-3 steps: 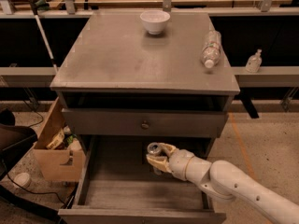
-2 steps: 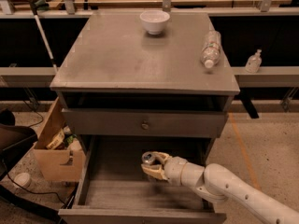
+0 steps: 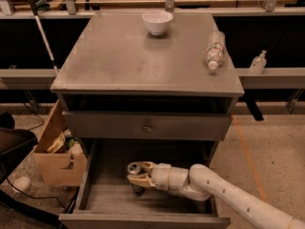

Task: Place redbull can into middle drawer

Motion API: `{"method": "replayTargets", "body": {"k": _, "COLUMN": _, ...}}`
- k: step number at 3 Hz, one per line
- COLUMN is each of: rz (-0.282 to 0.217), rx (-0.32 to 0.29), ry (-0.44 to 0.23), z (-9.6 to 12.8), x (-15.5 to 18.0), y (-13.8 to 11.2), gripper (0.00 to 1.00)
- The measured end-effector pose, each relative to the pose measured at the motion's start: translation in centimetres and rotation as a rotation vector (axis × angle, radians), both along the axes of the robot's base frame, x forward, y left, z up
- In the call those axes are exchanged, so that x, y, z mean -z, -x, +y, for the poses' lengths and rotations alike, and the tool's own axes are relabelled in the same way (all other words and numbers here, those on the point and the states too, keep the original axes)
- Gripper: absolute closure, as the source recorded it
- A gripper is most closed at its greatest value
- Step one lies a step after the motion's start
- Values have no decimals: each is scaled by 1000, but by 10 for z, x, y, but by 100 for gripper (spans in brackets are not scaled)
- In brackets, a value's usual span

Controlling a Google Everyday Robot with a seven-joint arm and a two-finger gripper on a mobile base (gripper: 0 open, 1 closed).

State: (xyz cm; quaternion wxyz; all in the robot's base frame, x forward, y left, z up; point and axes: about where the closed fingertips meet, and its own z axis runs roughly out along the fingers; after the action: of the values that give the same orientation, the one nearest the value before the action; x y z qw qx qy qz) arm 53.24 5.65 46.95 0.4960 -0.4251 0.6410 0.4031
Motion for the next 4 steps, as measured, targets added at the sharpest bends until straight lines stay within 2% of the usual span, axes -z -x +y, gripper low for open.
{"method": "replayTargets", "body": {"k": 1, "rz": 4, "rx": -84, "ry": -34, "z": 29, "x": 16, "y": 2, "gripper": 100}}
{"method": "replayTargets", "body": {"k": 2, "rz": 5, "rx": -99, "ry": -41, "z": 34, "x": 17, "y": 3, "gripper": 86}}
{"method": "replayTargets", "body": {"k": 4, "rz": 5, "rx": -107, "ry": -44, "z": 38, "x": 16, "y": 5, "gripper": 39}}
